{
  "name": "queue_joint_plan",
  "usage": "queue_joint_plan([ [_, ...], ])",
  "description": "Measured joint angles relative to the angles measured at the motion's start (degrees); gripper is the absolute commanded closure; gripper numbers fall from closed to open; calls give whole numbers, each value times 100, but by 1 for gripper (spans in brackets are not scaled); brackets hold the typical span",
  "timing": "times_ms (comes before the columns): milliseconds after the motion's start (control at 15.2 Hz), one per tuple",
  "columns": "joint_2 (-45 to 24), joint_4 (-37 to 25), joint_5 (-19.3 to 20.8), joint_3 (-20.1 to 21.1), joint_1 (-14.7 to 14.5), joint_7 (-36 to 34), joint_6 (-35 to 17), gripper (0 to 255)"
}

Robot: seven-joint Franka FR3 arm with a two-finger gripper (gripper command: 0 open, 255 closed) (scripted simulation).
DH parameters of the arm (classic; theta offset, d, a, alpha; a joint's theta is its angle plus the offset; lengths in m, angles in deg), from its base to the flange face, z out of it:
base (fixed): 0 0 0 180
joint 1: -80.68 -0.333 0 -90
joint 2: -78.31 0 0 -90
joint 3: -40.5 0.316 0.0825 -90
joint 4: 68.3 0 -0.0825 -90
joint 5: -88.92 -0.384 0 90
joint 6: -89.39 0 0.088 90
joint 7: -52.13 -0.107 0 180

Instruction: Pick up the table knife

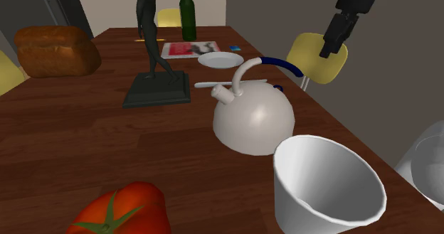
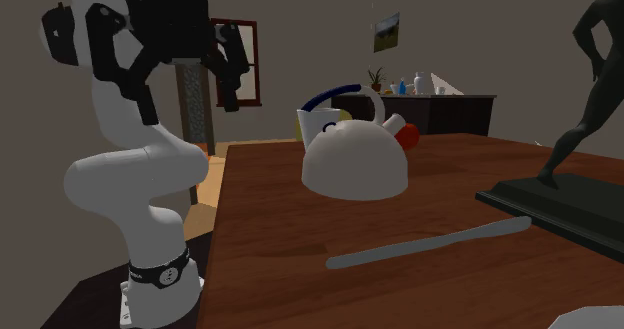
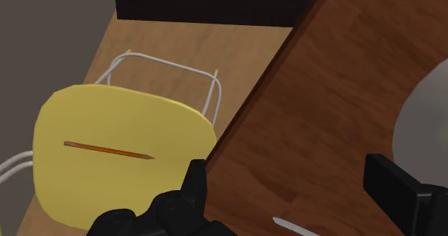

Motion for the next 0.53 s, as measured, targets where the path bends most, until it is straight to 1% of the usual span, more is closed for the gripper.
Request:
queue_joint_plan([
  [132, -85, -23, 0, -12, -41, 82, -65, 0],
  [264, -368, -138, -7, -41, -178, 355, -241, 0],
  [528, -1152, -454, -47, -99, -503, 1033, -725, 0],
])
